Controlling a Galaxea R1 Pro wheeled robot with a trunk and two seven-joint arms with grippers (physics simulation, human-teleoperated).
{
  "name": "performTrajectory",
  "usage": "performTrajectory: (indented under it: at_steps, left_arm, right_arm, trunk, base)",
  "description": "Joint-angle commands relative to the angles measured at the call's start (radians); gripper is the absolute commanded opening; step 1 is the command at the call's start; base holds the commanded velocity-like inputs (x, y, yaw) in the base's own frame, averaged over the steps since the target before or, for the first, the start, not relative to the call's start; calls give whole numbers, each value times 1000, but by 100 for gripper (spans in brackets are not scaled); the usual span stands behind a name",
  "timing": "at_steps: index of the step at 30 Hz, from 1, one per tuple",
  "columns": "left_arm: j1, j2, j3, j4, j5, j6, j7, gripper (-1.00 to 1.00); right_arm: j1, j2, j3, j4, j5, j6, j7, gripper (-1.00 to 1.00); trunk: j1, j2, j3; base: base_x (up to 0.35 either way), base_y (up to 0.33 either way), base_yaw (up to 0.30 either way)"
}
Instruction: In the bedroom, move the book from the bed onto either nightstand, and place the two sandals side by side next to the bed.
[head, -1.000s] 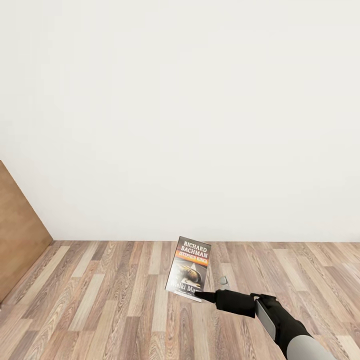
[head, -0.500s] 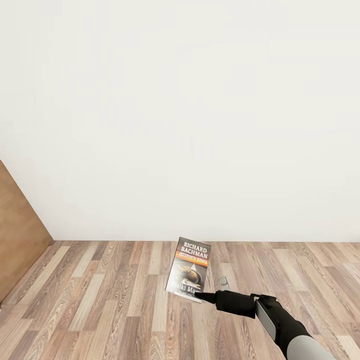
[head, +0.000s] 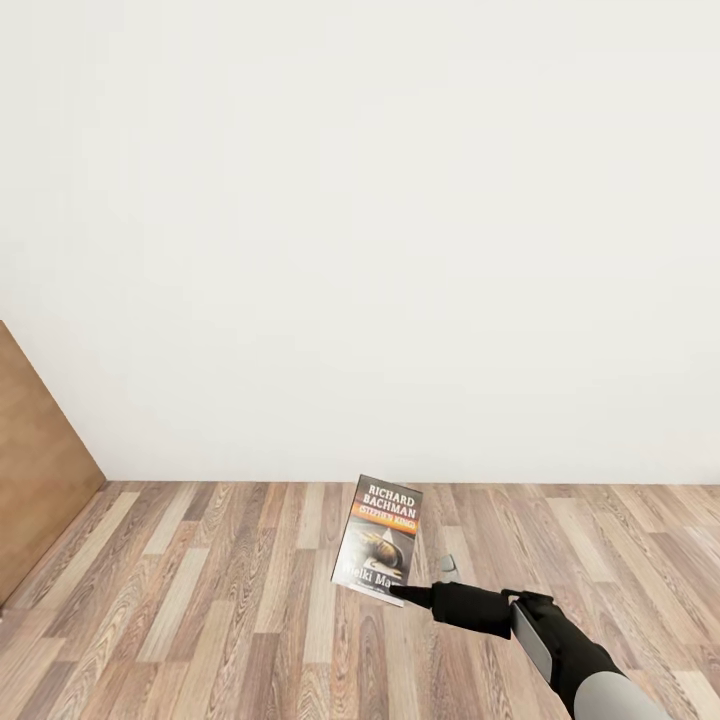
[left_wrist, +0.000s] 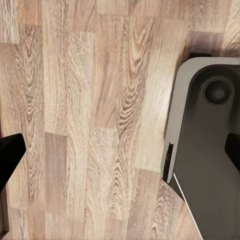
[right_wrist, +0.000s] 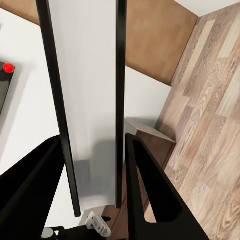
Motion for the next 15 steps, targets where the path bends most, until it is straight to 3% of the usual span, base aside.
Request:
performTrajectory:
  at_steps: [1,15]
  left_arm:
    - [-1,0,0,1,9,-4,-1,100]
    - [-2,0,-1,-1,9,-6,-2,100]
  right_arm:
    - [-1,-1,6,1,-11,9,-1,-100]
    - [0,-2,6,26,-4,8,-1,-100]
  trunk:
    - [1,-2,-2]
    - [1,-2,-2]
  base:
    - [0,0,0]
    - [0,0,0]
